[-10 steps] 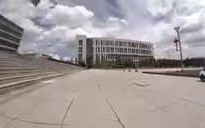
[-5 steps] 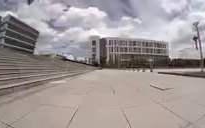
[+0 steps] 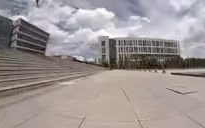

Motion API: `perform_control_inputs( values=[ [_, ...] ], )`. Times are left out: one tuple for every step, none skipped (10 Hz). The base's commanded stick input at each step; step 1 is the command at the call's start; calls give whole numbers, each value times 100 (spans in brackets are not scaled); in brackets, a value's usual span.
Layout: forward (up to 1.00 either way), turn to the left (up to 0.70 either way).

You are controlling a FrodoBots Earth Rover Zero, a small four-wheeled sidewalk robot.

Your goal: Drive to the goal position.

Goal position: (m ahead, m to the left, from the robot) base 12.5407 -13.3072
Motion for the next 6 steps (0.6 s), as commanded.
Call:
perform_control_inputs(
  values=[
    [70,0],
    [70,1],
    [70,-28],
    [70,-35],
    [70,-32],
    [70,0]
  ],
)
